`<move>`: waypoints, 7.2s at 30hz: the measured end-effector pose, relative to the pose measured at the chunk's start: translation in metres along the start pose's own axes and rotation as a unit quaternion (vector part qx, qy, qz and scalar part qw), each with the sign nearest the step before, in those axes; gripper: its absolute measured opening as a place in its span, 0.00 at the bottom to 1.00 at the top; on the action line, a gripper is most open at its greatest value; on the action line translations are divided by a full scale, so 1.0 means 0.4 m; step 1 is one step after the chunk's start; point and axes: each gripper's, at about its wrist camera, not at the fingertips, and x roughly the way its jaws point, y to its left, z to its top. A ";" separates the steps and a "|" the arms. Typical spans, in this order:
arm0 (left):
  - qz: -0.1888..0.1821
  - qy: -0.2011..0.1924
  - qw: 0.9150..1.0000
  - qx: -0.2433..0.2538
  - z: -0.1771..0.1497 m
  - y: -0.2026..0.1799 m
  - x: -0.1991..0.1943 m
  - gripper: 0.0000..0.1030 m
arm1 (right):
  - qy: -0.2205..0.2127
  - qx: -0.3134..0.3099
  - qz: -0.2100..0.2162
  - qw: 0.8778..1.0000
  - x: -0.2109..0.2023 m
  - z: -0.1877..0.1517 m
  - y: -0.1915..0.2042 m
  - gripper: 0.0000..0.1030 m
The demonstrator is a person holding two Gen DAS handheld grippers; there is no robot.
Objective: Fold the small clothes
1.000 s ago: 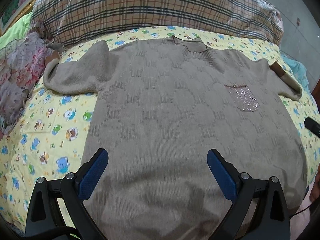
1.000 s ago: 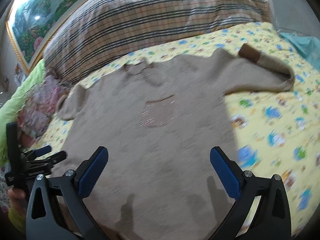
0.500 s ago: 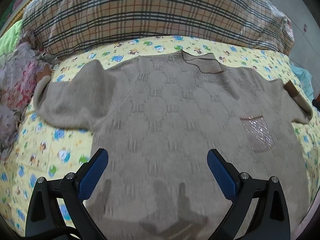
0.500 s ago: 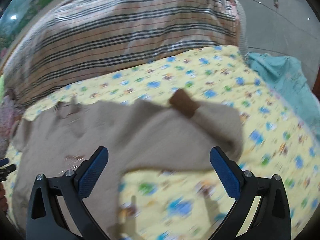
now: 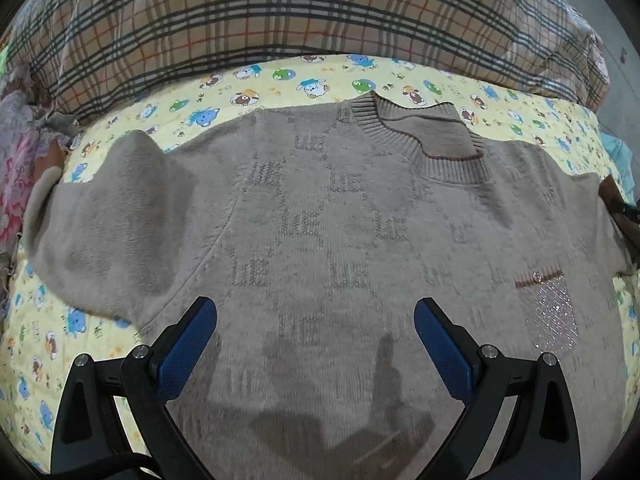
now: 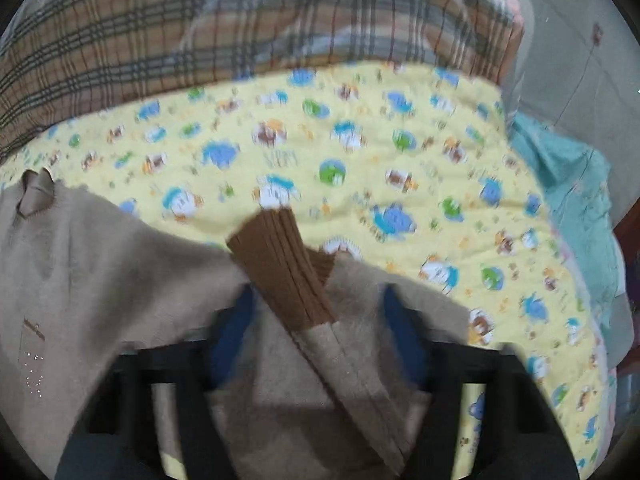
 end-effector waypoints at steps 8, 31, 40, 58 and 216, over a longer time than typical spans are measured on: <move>-0.015 -0.007 1.000 -0.026 -0.032 0.053 -0.012 0.96 | -0.081 0.043 0.101 0.991 -0.162 -0.018 0.100 0.09; -0.061 0.000 0.994 -0.094 -0.175 0.271 -0.108 0.97 | 0.032 -0.048 0.431 0.900 -0.076 -0.079 1.045 0.09; -0.092 0.017 0.992 -0.080 -0.149 0.197 -0.074 0.97 | 0.031 -0.018 0.458 0.888 -0.109 -0.096 0.992 0.52; -0.126 -0.030 0.982 -0.136 -0.036 0.157 -0.015 0.07 | -0.104 0.167 0.270 0.943 -0.259 -0.198 0.420 0.52; 0.070 -0.055 0.989 -0.118 -0.121 0.349 0.088 0.84 | -0.040 0.272 0.268 0.923 -0.106 -0.231 0.431 0.47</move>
